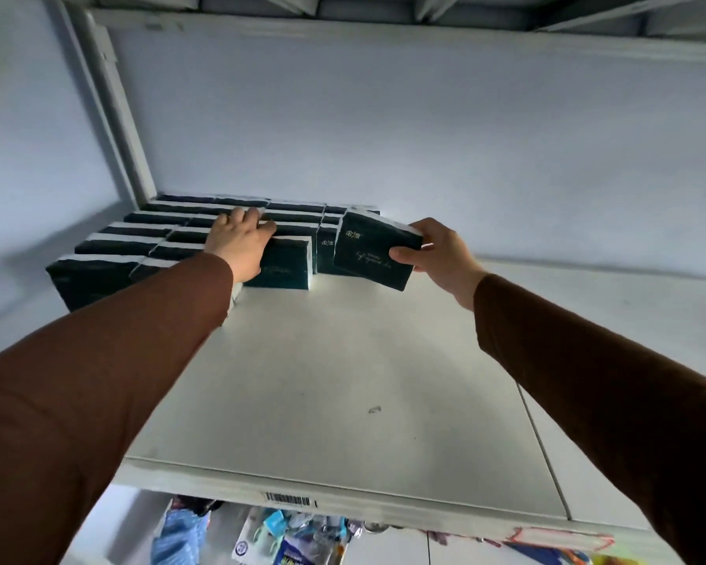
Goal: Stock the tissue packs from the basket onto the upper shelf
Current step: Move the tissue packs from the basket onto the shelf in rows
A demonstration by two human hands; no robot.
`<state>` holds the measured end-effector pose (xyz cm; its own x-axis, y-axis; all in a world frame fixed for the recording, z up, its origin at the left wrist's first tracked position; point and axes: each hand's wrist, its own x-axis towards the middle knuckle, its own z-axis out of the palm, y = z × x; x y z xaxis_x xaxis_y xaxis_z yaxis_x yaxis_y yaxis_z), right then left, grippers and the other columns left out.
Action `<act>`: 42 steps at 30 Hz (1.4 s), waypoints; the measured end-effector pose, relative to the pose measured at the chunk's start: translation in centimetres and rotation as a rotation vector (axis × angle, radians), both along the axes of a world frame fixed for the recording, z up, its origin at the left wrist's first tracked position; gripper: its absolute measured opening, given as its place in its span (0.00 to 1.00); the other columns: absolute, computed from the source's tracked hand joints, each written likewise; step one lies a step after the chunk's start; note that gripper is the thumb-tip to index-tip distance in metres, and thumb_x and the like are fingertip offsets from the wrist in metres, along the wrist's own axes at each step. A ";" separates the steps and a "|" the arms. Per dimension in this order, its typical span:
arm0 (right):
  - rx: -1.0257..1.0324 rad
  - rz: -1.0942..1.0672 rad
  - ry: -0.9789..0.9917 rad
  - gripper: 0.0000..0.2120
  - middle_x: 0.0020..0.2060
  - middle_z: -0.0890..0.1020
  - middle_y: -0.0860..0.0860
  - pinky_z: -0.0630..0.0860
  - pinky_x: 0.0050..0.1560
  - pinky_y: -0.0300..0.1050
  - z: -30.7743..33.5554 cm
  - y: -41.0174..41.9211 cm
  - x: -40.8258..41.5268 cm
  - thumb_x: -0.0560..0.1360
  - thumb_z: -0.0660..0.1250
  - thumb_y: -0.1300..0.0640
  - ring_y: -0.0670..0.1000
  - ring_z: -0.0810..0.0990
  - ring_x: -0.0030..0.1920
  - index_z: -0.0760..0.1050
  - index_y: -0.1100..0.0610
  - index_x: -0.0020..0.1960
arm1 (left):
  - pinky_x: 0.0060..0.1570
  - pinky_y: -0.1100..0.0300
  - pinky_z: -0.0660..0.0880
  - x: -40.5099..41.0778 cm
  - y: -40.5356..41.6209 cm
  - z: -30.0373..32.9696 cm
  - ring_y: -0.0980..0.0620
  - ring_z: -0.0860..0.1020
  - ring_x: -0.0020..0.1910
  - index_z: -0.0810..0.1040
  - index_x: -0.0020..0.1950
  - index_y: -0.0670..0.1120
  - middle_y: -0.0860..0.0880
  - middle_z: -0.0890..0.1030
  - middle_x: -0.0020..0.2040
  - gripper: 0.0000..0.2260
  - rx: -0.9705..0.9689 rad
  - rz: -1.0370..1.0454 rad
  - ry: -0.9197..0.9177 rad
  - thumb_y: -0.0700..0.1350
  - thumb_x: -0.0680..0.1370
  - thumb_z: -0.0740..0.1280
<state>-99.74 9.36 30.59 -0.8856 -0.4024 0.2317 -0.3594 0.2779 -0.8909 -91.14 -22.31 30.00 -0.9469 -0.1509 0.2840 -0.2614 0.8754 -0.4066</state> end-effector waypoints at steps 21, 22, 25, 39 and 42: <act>0.244 -0.153 0.174 0.23 0.54 0.69 0.51 0.70 0.50 0.42 -4.3 -7.4 -2.5 0.70 0.76 0.52 0.52 0.74 0.48 0.71 0.53 0.60 | 0.52 0.50 0.74 8.2 6.5 -5.8 0.48 0.72 0.54 0.67 0.68 0.46 0.49 0.74 0.56 0.20 0.167 -0.270 0.025 0.51 0.78 0.64; 0.238 -0.152 0.175 0.24 0.53 0.70 0.52 0.69 0.48 0.42 -4.3 -7.7 -2.4 0.69 0.76 0.53 0.52 0.73 0.48 0.70 0.53 0.61 | 0.52 0.51 0.74 8.3 6.8 -5.7 0.48 0.72 0.54 0.67 0.68 0.46 0.49 0.75 0.56 0.20 0.171 -0.270 0.026 0.50 0.78 0.64; 0.192 -0.137 0.147 0.28 0.53 0.73 0.53 0.70 0.46 0.43 -4.2 -8.2 -1.9 0.68 0.76 0.56 0.53 0.75 0.48 0.66 0.53 0.64 | 0.51 0.55 0.69 8.5 7.5 -5.6 0.49 0.72 0.55 0.67 0.69 0.47 0.49 0.75 0.57 0.19 0.189 -0.276 0.030 0.49 0.80 0.62; 0.315 -0.166 0.291 0.19 0.52 0.75 0.47 0.72 0.52 0.44 -4.1 10.0 8.9 0.72 0.73 0.53 0.50 0.75 0.52 0.74 0.53 0.61 | 0.54 0.48 0.75 6.4 19.8 -3.5 0.43 0.74 0.59 0.74 0.65 0.45 0.45 0.77 0.60 0.18 0.352 -0.530 0.069 0.47 0.77 0.66; 0.368 -0.242 0.346 0.18 0.52 0.77 0.48 0.68 0.53 0.41 -4.3 18.4 13.2 0.72 0.73 0.53 0.50 0.74 0.52 0.75 0.53 0.61 | 0.55 0.48 0.74 7.2 27.5 -2.8 0.42 0.74 0.60 0.74 0.65 0.46 0.45 0.77 0.60 0.17 0.395 -0.694 0.080 0.48 0.77 0.67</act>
